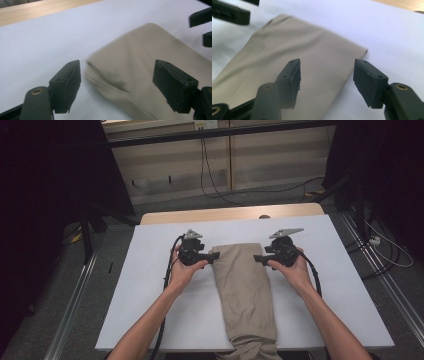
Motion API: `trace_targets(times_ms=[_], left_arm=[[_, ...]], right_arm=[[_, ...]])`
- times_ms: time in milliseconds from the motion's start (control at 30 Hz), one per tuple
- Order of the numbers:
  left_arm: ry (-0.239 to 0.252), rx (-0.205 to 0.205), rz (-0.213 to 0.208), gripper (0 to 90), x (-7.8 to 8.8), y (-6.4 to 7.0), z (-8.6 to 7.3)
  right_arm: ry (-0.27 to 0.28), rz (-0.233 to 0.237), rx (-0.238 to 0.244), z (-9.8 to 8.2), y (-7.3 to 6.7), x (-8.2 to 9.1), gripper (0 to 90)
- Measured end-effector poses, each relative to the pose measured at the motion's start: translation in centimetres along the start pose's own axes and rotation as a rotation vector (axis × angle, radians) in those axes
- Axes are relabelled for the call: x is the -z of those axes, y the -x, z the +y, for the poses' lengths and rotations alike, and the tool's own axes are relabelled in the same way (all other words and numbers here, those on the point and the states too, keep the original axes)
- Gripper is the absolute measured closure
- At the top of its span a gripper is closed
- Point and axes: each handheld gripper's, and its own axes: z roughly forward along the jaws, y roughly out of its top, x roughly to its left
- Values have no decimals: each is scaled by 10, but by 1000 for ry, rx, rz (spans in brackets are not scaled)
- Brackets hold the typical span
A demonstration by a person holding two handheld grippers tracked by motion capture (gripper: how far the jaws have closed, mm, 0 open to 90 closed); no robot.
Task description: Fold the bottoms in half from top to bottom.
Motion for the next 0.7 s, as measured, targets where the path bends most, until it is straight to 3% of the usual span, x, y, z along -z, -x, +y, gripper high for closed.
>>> trace_targets(times_ms=[67, 133, 200, 267, 300, 400, 500, 567, 700], left_arm=[[-7, -8, 14, 235, -11, -9, 5], [-25, -14, -1, 282, -20, -14, 9], [-42, 2, 1, 331, -28, -17, 11], [-62, 19, -25, 339, -36, -20, 12], [-75, 16, -15, 344, -38, -20, 11], [-86, 35, -38, 329, -43, -23, 9], [-105, 32, -55, 270, -48, -23, 5], [-109, 13, -45, 266, -50, -22, 1], [-85, 33, -3, 264, -51, -16, -2]], right_arm=[[4, -22, -10, 11, 9, -10, 398], [20, -41, -26, 23, 21, -19, 410], [28, -51, -34, 30, 30, -28, 443], [4, -48, -40, 34, 38, -40, 454], [-17, -48, -41, 35, 41, -46, 457], [-70, -42, -21, 33, 44, -62, 451], [-70, -12, -28, 30, 45, -68, 421], [-116, -5, 1, 26, 41, -74, 372], [-124, -28, 56, 26, 35, -76, 360]])
